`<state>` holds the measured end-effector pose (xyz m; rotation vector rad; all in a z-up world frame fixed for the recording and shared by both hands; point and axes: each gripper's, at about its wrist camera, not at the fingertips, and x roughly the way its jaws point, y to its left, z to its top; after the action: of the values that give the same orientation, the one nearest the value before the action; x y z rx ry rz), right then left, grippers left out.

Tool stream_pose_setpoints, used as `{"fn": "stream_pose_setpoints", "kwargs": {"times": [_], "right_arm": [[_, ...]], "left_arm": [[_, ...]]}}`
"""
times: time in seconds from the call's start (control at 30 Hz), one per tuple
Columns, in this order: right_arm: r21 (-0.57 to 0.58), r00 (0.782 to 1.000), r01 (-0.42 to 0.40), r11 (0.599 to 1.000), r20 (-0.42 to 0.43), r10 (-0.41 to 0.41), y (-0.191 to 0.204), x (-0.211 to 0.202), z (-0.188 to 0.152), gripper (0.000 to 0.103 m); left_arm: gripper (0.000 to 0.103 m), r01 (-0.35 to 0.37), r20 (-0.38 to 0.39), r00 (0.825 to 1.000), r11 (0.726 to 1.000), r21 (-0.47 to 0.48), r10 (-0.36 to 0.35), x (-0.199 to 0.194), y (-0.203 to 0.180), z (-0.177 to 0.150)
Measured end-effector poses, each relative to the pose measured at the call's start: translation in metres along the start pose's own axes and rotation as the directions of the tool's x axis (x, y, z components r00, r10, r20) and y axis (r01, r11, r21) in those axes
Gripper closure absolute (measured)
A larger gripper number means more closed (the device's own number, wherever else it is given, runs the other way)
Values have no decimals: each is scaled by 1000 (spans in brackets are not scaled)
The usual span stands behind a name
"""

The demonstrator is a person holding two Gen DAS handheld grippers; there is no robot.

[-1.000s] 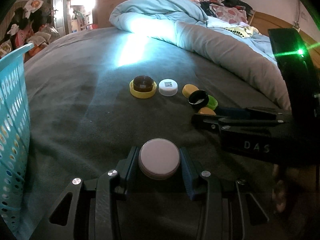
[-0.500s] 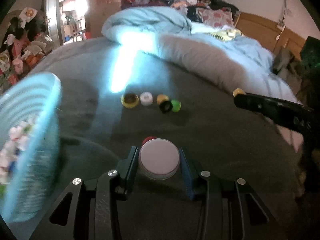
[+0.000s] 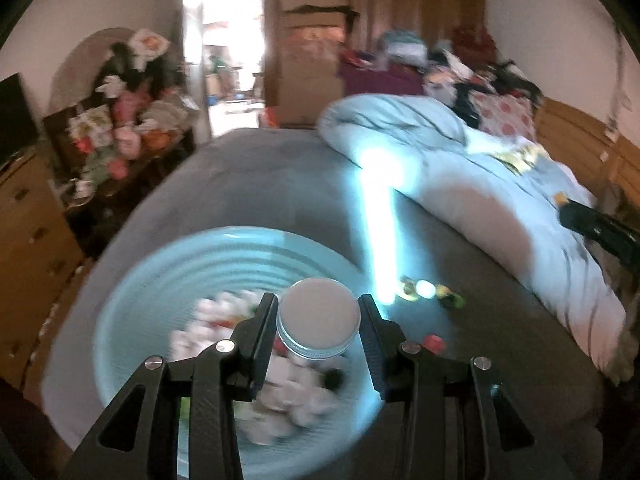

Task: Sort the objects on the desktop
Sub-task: 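Carry the white and orange caps over the teal basket and open both tools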

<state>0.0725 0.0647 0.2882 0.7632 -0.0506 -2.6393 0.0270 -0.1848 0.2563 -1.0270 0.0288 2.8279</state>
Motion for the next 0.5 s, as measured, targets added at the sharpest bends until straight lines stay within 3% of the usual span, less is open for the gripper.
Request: {"fn": "stream_pose_setpoints", "kwargs": {"times": [0.17,0.4,0.5], "right_arm": [[-83,999,-37,996,-16,36,47,24,33,77],[-87,990,-113,990,-98,105,89,69,66,77],[-88,980,-141,986,-155,127,102,91,74,77]], "left_arm": [[60,-91,0,996,996,13,91,-8,53,19],[60,-136,-75,987,990,36,139,1,108,33],[60,-109,-154,981,992,56,116,20,118,31]]}}
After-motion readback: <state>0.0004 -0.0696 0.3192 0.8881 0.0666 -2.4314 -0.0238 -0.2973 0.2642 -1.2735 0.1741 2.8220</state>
